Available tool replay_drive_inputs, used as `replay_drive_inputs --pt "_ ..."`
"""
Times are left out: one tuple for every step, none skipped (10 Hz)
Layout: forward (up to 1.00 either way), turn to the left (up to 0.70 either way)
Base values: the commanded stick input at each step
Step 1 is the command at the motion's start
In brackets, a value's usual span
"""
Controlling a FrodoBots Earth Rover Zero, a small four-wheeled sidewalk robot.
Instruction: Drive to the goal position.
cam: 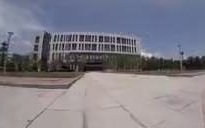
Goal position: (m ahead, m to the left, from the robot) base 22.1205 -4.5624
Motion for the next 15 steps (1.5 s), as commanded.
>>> replay_drive_inputs --pt "0.50 0.01" --pt "0.50 0.01" --pt "0.50 0.01" --pt "0.50 -0.40" --pt "0.50 -0.49" --pt "0.50 -0.37" --pt "0.50 -0.15" --pt "0.50 -0.05" --pt "0.50 0.01" --pt "0.50 0.01" --pt "0.50 0.01" --pt "0.50 0.01" --pt "0.50 0.01" --pt "0.50 0.01" --pt "0.50 0.01"
